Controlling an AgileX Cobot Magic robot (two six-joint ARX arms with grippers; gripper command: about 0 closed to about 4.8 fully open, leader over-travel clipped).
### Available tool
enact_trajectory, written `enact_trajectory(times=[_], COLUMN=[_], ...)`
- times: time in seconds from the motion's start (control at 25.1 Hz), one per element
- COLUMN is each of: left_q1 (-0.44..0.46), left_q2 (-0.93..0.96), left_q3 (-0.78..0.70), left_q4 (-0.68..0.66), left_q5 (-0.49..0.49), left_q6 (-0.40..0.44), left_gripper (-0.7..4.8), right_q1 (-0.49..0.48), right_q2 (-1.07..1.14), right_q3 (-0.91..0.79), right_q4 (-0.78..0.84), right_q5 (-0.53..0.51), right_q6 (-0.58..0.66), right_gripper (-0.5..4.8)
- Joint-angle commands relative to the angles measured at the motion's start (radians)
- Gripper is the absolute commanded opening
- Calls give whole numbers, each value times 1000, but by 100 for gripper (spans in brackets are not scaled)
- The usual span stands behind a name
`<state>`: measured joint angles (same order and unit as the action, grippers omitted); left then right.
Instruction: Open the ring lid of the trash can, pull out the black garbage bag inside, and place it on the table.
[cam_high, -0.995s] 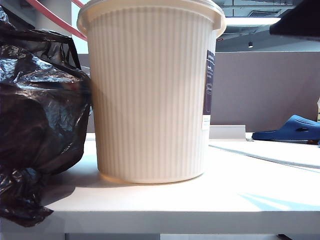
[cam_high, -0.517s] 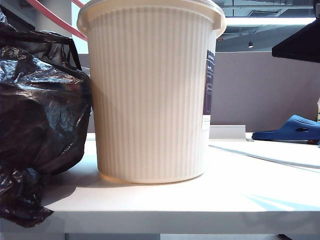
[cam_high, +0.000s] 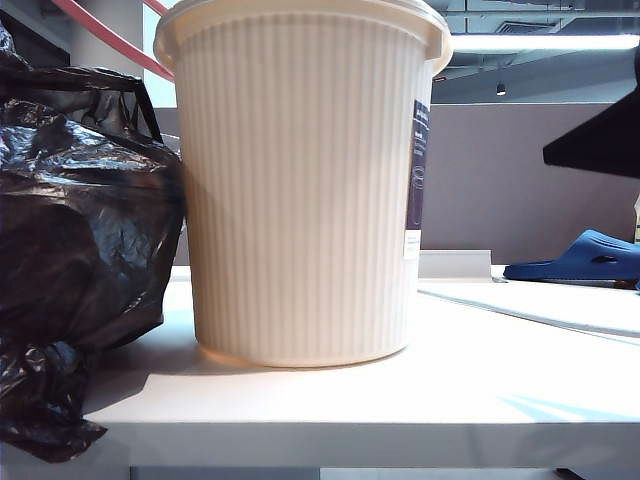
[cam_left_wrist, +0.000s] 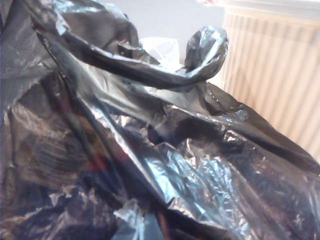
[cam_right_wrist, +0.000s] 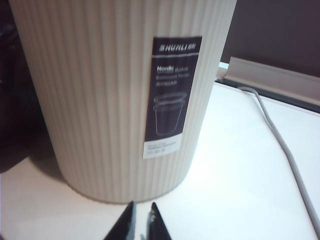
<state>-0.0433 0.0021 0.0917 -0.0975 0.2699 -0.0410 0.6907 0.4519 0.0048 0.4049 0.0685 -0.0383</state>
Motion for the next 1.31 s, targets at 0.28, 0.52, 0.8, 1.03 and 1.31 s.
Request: enact_trajectory(times=[0.28,0.52,0.8,1.03,1.31], left_q1=[0,0,0,0,0], left_q2=[1,1,1,1,1], left_q3=[-13,-13,-13,-13,-14], left_q4=[-5,-6,-37,-43,-7], left_q5=[6,3,3,3,3], left_q6=[0,1,0,0,7], left_gripper=[-5,-6,-5,-5,-5], right_q1=[1,1,1,-61,-231], right_q2=[-2,-2,-2,-73,-248], right_q3=[0,0,0,0,0], right_q4=[-65,-65,-65,-72,-72], right_q5=[6,4,4,1,1], right_q6=[19,19,19,19,19], right_gripper=[41,41,41,41,41])
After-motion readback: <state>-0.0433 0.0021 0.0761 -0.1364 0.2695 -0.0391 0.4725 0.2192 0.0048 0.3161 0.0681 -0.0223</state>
